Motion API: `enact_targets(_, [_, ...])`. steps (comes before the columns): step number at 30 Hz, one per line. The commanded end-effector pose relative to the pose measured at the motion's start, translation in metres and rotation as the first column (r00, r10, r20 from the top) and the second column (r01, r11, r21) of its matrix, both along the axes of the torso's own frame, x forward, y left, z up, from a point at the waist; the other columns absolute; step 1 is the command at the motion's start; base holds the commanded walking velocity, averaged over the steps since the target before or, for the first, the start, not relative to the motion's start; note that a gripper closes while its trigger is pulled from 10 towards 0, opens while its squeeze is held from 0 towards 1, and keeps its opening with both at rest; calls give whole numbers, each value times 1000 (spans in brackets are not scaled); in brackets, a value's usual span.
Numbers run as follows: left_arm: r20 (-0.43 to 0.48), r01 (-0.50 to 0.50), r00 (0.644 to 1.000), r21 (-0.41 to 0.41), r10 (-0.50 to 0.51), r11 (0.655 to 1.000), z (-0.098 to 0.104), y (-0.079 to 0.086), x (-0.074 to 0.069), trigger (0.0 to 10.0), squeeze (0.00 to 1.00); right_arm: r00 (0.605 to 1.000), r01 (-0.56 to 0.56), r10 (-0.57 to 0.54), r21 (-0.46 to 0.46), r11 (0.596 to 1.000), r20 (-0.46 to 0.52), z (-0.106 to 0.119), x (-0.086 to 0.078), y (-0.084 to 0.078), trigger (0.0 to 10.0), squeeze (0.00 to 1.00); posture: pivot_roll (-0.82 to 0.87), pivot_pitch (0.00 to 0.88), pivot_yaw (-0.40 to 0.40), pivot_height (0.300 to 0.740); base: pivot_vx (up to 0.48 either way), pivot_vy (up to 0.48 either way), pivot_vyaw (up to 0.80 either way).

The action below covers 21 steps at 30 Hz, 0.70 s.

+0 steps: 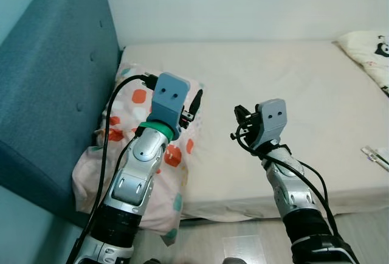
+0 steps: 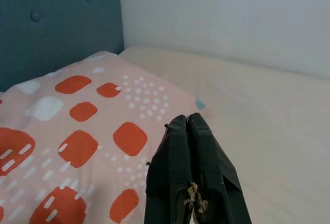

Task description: Clean up the room

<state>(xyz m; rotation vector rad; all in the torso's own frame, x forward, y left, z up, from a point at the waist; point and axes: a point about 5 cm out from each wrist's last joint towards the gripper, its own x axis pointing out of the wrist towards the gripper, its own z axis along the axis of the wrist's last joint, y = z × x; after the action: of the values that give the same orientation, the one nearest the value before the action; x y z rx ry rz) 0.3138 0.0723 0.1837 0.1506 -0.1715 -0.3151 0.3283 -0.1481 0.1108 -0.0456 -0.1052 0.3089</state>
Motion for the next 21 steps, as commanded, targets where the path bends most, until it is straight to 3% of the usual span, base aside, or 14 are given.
enact_targets(1, [6, 3, 1000, -1, -3, 1000, 0, -1, 1, 10000, 0, 1000, 16, -16, -9, 1000, -8, -3, 0, -3, 10000, 0, 24, 0, -29, 740, 0, 0, 656])
enact_targets(7, [8, 4, 1000, -3, -4, 1000, 1, -2, 2, 10000, 0, 1000, 20, -20, 0, 1000, 7, -2, 1, -3, 10000, 0, 23, 0, -27, 740, 0, 0, 652])
enact_targets(11, [8, 6, 1000, -3, -6, 1000, 0, -2, 2, 10000, 0, 1000, 16, -17, 52, 999, 14, 1, 1, -2, 10000, 0, 20, 0, -25, 740, 0, 0, 0])
enact_targets(21, [11, 11, 1000, -7, -11, 1000, 0, -4, 1, 10000, 0, 1000, 4, -5, 61, 998, 14, -1, -2, 0, 10000, 0, 19, 0, -24, 740, 0, 0, 0])
